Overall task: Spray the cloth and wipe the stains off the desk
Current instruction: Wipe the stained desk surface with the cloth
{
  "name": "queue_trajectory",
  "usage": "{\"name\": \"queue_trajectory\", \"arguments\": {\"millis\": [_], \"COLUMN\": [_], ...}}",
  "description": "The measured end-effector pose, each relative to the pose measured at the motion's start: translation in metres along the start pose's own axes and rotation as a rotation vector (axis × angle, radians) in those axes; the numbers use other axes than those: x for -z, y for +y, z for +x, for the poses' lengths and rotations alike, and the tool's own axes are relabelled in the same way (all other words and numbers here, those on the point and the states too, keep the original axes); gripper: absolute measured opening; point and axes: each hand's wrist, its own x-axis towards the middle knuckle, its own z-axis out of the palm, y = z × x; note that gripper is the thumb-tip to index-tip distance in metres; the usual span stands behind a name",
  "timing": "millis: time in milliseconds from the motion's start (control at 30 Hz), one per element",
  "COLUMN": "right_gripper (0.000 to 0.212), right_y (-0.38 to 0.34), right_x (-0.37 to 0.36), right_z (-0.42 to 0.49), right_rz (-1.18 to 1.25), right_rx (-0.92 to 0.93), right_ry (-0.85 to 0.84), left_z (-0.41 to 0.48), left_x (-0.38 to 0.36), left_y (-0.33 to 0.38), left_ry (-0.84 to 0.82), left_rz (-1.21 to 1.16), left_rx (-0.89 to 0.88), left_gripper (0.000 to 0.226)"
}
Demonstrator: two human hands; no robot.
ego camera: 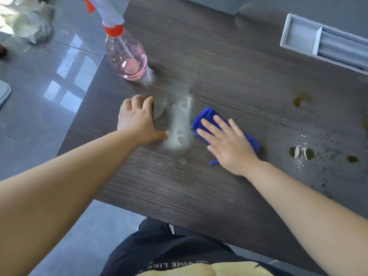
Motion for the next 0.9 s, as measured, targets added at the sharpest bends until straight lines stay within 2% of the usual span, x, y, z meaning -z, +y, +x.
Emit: {"name": "queue_trajectory", "arguments": {"millis": [67, 167, 233, 300, 433, 533, 600, 733, 767, 833, 900], "right_gripper": [0.05, 0.05, 0.053, 0.054, 0.053, 0.05, 0.049, 0.051, 0.053, 0.054, 0.053], "right_y": [0.017, 0.016, -0.003, -0.034, -0.083, -0.058, -0.034, -0.033, -0.042, -0.066, -0.094], "right_x": [0.005, 0.018, 0.022, 0.019, 0.003, -0.005, -0.002, 0.014, 0.016, 0.013, 0.004], "right_z": [0.013, 0.073, 0.108, 0.118, 0.057, 0.012, 0.019, 0.099, 0.115, 0.124, 0.092], "right_rz": [0.015, 0.105, 0.145, 0.165, 0.067, 0.019, 0.018, 0.122, 0.137, 0.155, 0.112], "right_rx": [-0.118, -0.54, -0.722, -0.693, -0.21, 0.009, -0.075, -0.634, -0.721, -0.697, -0.465], "right_ry": [0.012, 0.034, 0.056, 0.049, 0.048, 0.018, 0.034, 0.079, 0.089, 0.084, 0.083], "left_z": [-0.011, -0.019, -0.019, -0.019, -0.016, -0.014, -0.014, -0.012, -0.012, -0.012, -0.012], "left_x": [-0.003, -0.009, -0.011, -0.011, -0.01, -0.01, -0.01, -0.009, -0.01, -0.01, -0.01], "left_y": [-0.01, -0.019, -0.02, -0.017, -0.015, -0.015, -0.017, -0.017, -0.018, -0.018, -0.017], "left_ry": [-0.05, -0.143, -0.175, -0.189, -0.188, -0.178, -0.173, -0.184, -0.187, -0.186, -0.181], "left_rz": [0.035, 0.063, 0.078, 0.084, 0.097, 0.109, 0.126, 0.13, 0.129, 0.134, 0.132], "left_rx": [0.063, 0.079, 0.067, 0.071, 0.066, 0.043, 0.033, 0.022, 0.023, 0.026, 0.02], "left_gripper": [0.113, 0.122, 0.126, 0.128, 0.129, 0.129, 0.129, 0.128, 0.128, 0.129, 0.128]}}
